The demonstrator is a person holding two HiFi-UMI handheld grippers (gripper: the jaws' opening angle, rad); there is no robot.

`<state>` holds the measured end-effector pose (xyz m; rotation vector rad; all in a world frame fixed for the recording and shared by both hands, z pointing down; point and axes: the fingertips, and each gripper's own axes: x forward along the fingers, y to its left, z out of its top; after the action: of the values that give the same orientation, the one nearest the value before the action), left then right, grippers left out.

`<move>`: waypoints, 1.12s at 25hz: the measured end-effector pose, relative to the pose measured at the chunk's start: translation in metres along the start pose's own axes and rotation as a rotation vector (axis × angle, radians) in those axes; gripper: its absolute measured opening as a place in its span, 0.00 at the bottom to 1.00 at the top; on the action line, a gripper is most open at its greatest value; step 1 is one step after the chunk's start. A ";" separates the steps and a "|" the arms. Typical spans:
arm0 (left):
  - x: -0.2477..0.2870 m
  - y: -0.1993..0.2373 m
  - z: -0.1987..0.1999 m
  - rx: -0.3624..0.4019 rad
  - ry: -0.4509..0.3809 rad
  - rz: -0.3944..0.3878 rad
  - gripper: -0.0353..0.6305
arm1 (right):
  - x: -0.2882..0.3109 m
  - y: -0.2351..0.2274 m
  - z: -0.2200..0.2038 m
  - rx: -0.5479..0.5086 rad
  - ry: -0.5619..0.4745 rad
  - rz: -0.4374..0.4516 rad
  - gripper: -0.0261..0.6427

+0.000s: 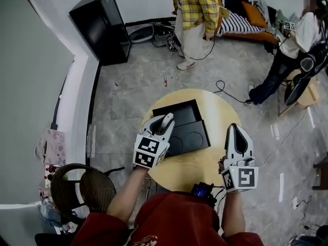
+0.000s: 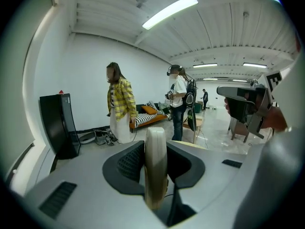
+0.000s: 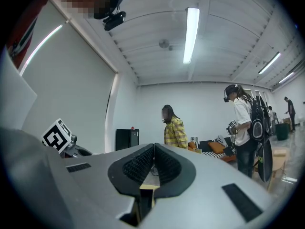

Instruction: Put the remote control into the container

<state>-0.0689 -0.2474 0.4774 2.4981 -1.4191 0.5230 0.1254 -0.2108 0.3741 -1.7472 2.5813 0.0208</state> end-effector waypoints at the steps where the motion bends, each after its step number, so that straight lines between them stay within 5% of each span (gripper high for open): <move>1: 0.003 0.000 -0.003 0.004 0.015 -0.003 0.22 | 0.000 0.000 0.000 0.002 -0.001 -0.002 0.07; 28: 0.079 0.006 -0.081 0.069 0.327 -0.107 0.22 | -0.006 -0.005 -0.013 0.020 0.040 -0.025 0.07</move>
<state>-0.0529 -0.2834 0.5839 2.3839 -1.1559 0.9224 0.1325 -0.2076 0.3874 -1.7907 2.5778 -0.0401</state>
